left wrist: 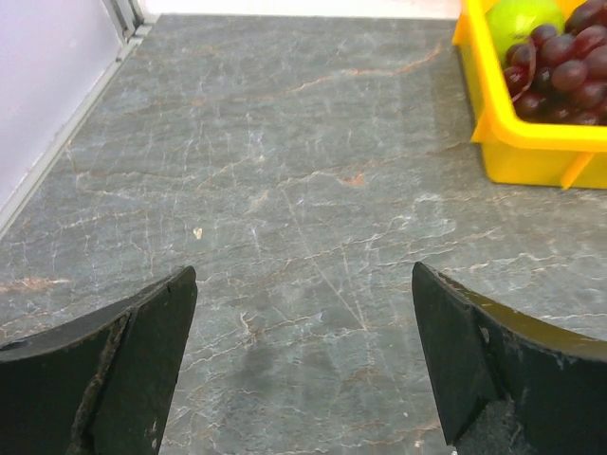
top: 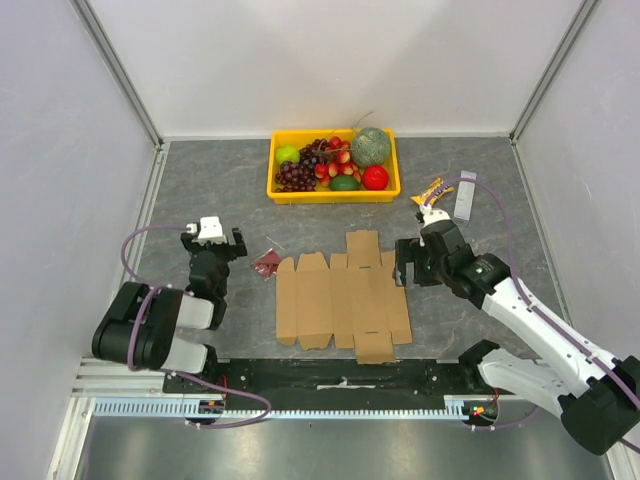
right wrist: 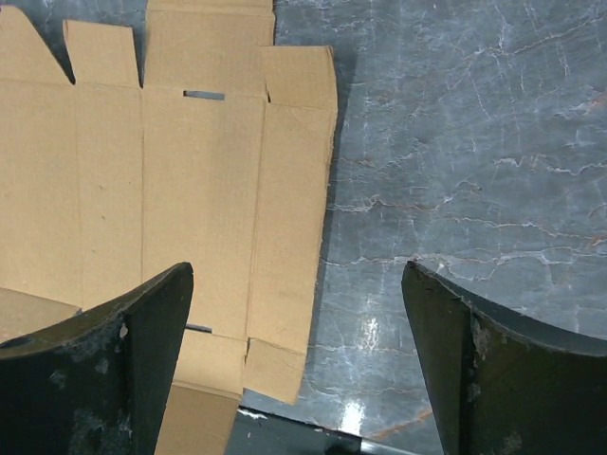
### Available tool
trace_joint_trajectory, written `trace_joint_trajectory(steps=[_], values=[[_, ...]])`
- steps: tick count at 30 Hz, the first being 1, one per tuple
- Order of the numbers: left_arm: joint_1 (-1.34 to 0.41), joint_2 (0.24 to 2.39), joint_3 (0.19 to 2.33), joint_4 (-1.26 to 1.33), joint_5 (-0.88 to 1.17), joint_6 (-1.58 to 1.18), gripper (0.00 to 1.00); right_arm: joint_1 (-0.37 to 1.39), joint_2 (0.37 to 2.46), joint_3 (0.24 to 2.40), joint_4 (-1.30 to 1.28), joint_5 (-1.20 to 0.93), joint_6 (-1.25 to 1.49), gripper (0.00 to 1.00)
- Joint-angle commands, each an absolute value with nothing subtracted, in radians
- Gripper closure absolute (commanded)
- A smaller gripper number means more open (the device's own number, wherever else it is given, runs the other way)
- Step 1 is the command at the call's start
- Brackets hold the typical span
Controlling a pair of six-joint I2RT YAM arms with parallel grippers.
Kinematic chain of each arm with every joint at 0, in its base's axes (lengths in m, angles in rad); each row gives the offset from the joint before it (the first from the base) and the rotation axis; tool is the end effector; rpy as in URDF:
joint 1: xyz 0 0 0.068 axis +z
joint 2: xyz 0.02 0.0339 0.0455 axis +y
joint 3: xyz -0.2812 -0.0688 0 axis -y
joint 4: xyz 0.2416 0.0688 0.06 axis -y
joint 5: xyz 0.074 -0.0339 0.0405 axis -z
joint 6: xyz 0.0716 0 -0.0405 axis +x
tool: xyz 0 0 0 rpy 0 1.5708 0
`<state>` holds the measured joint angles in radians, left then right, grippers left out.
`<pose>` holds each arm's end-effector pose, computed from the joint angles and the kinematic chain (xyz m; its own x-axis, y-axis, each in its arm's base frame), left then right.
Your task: Fold the paper box
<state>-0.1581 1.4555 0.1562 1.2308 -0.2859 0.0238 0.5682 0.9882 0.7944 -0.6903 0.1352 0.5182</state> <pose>0.2526 -0.0198 0.1664 -0.0706 0.0344 -0.9969 -0.1252 0.9912 0.0430 0.1787 0.1026 0.2486 -0.7947 0.0749 -0.6024 -0.0778 0.9716 0.2235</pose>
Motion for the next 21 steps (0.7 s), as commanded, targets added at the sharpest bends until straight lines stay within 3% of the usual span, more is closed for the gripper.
trace_joint_trajectory(steps=[1,5,8,16,21], values=[[-0.268,1.32,0.145,1.231,-0.403,0.124,0.0,0.532,0.954,0.738,-0.577,0.084,0.569,0.02],[-0.359,1.134,0.291,0.8,-0.502,0.034,0.0,0.509,0.959,0.689,-0.56,0.092,0.595,0.02],[-0.377,1.013,0.344,0.606,-0.45,-0.115,0.0,0.488,0.943,0.638,-0.535,0.113,0.638,0.02],[-0.451,0.995,0.475,0.313,-0.148,-0.278,0.13,0.442,0.936,0.513,-0.448,0.045,0.683,0.03],[-0.518,1.058,0.485,0.299,0.027,-0.319,0.18,0.431,0.928,0.431,-0.388,-0.026,0.686,0.07]])
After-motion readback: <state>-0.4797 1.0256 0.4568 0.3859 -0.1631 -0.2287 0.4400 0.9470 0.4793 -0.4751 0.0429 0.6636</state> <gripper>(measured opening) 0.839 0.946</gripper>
